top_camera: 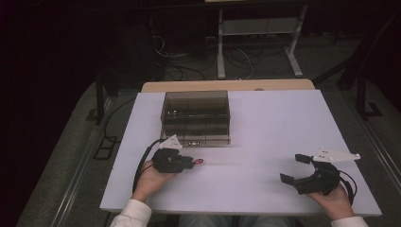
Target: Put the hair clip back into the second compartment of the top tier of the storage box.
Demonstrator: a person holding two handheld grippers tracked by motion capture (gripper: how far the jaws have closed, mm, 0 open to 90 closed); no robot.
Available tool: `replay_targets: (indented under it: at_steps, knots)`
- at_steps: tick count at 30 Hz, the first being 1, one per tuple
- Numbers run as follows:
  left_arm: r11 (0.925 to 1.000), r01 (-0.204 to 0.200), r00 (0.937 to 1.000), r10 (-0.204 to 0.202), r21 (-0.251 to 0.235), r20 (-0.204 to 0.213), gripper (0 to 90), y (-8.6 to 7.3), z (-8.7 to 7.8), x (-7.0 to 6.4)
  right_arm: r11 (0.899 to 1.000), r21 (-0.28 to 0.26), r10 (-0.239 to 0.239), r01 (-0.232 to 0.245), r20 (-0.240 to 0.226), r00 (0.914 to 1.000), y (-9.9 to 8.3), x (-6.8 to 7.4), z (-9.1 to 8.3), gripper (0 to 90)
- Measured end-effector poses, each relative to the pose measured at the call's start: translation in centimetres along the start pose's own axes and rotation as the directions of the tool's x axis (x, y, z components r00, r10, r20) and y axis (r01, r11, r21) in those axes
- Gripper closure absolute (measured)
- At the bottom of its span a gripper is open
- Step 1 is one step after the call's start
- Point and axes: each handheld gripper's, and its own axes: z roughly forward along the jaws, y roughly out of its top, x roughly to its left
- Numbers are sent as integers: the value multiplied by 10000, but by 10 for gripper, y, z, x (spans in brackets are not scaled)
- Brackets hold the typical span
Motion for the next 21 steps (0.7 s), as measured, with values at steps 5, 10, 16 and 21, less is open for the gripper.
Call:
replay_targets:
  at_steps: [5,10,16,21]
  knots:
    - [10000,-16,10000,16,-98,3,736,1,-3,0,10000,8,-11,11,-13,10000,0,0,0,0]
    - [9999,9,9999,-7,-155,121,736,3,-5,-2,10000,22,3,-3,-14,10000,0,0,0,0]
    - [9993,76,9992,-62,-370,391,736,5,-8,-5,10000,37,-12,12,-22,10000,0,0,0,0]
    - [9988,9,9987,16,-498,509,736,8,-11,-7,10000,20,-4,4,-19,10000,0,0,0,0]
